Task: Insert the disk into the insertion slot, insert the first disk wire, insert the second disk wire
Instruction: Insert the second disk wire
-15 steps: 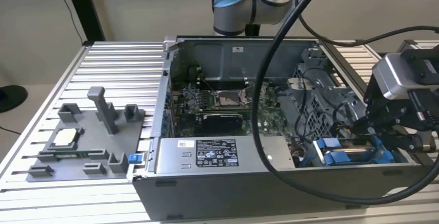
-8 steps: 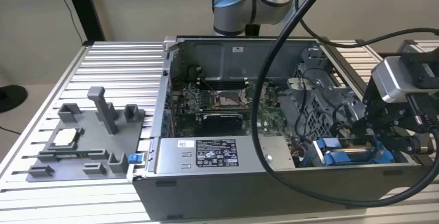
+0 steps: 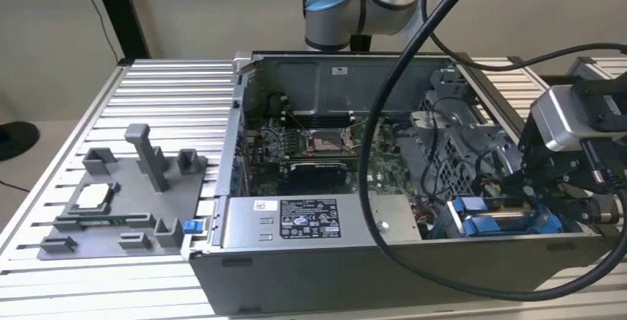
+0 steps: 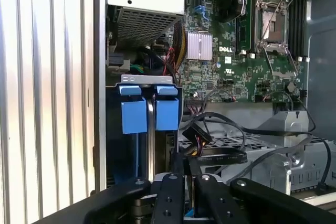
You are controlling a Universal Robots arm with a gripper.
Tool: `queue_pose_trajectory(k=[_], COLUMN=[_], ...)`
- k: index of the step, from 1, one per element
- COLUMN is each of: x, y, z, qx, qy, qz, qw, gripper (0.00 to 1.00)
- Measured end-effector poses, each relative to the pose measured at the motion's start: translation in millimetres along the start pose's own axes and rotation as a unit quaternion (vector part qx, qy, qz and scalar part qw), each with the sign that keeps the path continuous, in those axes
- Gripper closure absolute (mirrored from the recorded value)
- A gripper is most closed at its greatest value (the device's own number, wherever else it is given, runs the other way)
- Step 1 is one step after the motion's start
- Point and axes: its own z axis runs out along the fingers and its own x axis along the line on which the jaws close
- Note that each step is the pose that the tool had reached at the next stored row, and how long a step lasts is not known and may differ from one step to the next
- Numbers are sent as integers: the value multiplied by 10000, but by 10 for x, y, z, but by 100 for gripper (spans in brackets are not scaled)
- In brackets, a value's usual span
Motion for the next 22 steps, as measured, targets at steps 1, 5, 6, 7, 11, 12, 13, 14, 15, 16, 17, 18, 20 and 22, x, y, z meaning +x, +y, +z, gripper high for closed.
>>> queue_pose_trajectory(k=[1,5,6,7,11,12,13,14,15,16,17,18,20,22], x=[3,11,14,16,22,24,25,25,26,27,28,29,30,31], y=[0,-1,-1,-1,-1,-2,-2,-2,-2,-2,-2,-2,-7,-7], z=[3,15,18,22,40,44,46,48,50,53,54,58,61,66], qx=[0,0,0,0,0,0,0,0,0,0,0,0,0,0], qy=[-1,0,0,-1,-1,-1,0,0,0,-1,-1,-1,-1,-2], qz=[0,0,0,0,0,0,0,0,0,0,0,1,0,0], qw=[10000,10000,10000,10000,10000,10000,10000,10000,10000,10000,10000,10000,10000,10000], gripper=[100,100,100,100,100,100,100,100,100,100,100,100,100,100])
